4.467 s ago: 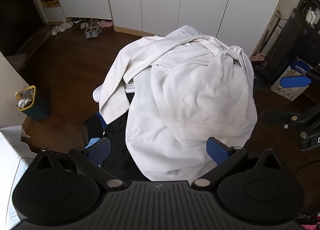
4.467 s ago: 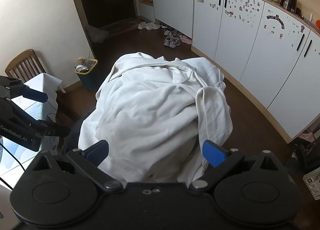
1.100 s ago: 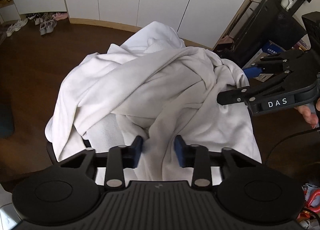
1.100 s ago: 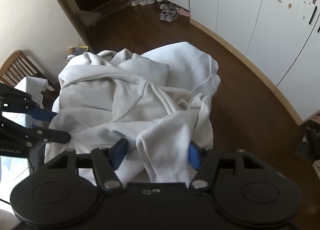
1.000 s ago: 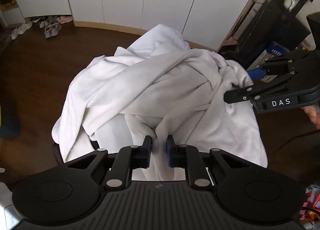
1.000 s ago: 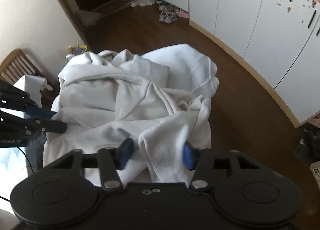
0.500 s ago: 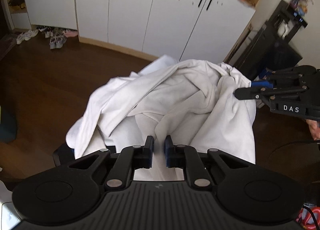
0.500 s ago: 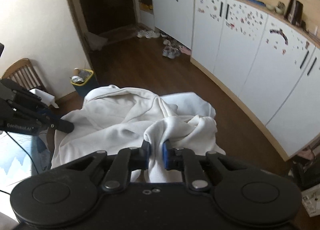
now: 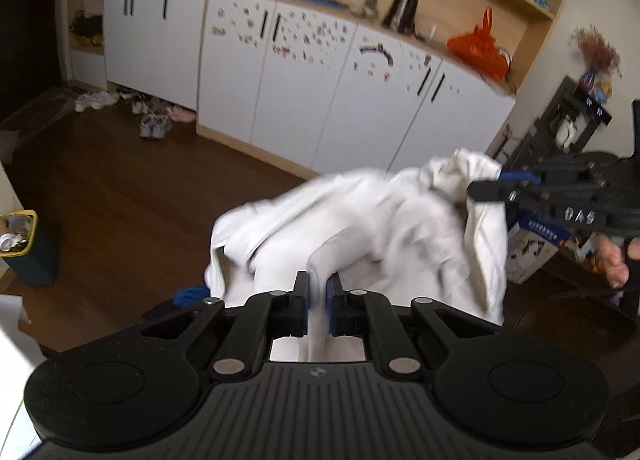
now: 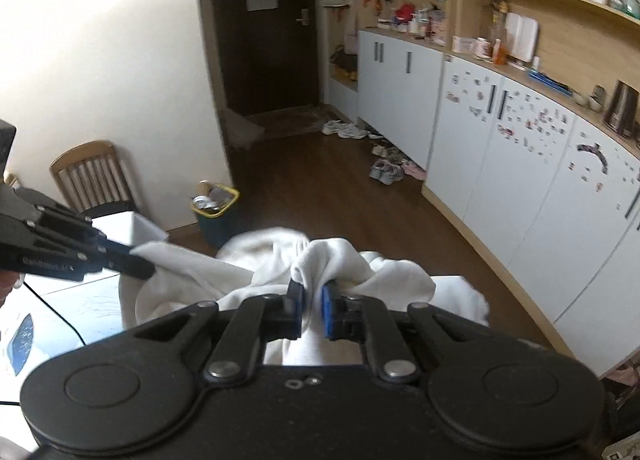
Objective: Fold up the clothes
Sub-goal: 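Grasp the sweatshirt with the right tool while the left tool lifts it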
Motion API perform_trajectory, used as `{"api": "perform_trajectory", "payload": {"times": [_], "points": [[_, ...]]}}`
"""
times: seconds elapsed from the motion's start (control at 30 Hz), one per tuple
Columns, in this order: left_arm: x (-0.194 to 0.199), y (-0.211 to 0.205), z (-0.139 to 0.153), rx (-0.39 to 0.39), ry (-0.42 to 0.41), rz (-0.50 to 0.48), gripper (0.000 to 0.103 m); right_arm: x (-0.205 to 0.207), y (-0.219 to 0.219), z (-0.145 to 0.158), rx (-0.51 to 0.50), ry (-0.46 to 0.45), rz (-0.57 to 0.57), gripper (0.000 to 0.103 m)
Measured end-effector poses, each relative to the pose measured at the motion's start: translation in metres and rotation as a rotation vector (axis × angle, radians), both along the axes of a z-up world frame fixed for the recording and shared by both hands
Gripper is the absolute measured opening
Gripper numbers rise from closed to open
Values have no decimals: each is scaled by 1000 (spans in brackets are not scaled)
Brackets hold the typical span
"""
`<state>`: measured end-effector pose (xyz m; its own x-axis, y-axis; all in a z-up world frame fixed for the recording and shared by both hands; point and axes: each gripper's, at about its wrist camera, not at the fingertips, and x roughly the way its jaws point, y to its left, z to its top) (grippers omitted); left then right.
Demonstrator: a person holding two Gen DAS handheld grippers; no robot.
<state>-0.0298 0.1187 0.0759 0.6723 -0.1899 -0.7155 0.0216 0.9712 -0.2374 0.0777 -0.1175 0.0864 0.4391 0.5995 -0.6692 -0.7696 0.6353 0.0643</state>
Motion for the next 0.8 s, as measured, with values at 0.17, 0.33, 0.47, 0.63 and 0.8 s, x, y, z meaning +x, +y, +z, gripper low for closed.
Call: {"api": "perform_trajectory", "payload": {"times": [0.17,0.33,0.47,0.63,0.8], "points": [[-44,29,-10,-4,12,30,6,-39,18,-3,-22,-36,-55,103],[-70,40,-27,-13,45,17,6,-62,30,-23,-106,-26,-71,103],[-75,39,-38,0,68,7,6,-60,27,-40,-160,-2,-98,103],[-68,35,-43,-5,72,8,6,-51,15,-48,-192,30,-91,103],[-54,33,-45,-18,68,18,6,-49,16,-45,-227,-77,-51,103]]}}
